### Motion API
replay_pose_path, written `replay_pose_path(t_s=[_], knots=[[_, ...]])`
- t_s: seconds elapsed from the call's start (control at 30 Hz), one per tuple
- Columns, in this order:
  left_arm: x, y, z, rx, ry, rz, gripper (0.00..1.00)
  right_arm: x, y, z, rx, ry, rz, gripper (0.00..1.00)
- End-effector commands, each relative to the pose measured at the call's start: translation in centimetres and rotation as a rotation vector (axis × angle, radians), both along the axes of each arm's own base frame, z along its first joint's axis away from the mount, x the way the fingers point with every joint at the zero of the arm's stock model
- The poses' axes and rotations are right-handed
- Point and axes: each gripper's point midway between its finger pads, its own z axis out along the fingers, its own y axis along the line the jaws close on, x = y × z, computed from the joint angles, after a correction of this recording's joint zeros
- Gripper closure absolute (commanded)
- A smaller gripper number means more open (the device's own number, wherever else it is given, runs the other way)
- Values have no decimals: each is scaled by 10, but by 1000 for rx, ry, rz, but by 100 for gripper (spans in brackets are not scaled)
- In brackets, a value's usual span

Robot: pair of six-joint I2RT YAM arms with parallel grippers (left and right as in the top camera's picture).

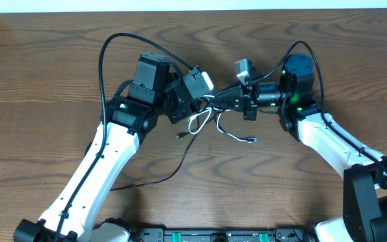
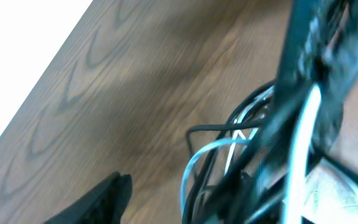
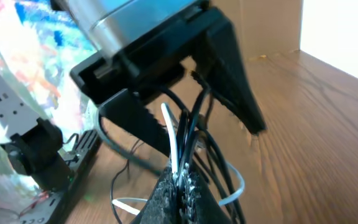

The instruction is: Untangle cables

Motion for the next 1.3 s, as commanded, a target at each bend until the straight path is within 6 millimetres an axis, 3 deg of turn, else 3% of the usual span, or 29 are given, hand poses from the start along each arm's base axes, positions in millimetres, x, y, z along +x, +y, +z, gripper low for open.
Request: replay_pose_path(t_s=[0.0,0.03,0.07,0.23,0.43,0.6,0.73,0.8,0.9,1.03,1.13,1.27], knots=[[5,9,9,47,-53,44,43,19,-22,0,-7,89,-94,99],[7,13,9,61,-57,60,41,24,-30,-2,-8,128,-117,99],[9,16,8,75,-59,77,27,28,-37,-3,-9,160,-137,99],[15,30,5,98,-48,188,15,39,-63,-16,-23,280,-213,99],[15,48,-3,178,-32,264,14,47,-90,-27,-30,382,-284,99],[19,61,-3,198,-32,354,14,50,-100,-31,-30,421,-310,99],[19,59,-2,156,-13,389,14,49,-99,-31,-30,420,-308,99],[18,50,0,77,20,406,14,50,-100,-31,-29,425,-310,99],[16,25,8,-117,106,418,3,51,-100,-29,-21,445,-313,99],[14,-8,32,-395,232,417,2,53,-97,-23,-4,481,-312,99],[2,-42,61,-576,309,256,2,52,-88,-17,8,486,-296,99],[-22,-60,73,-645,402,97,1,51,-77,-6,28,482,-269,99]])
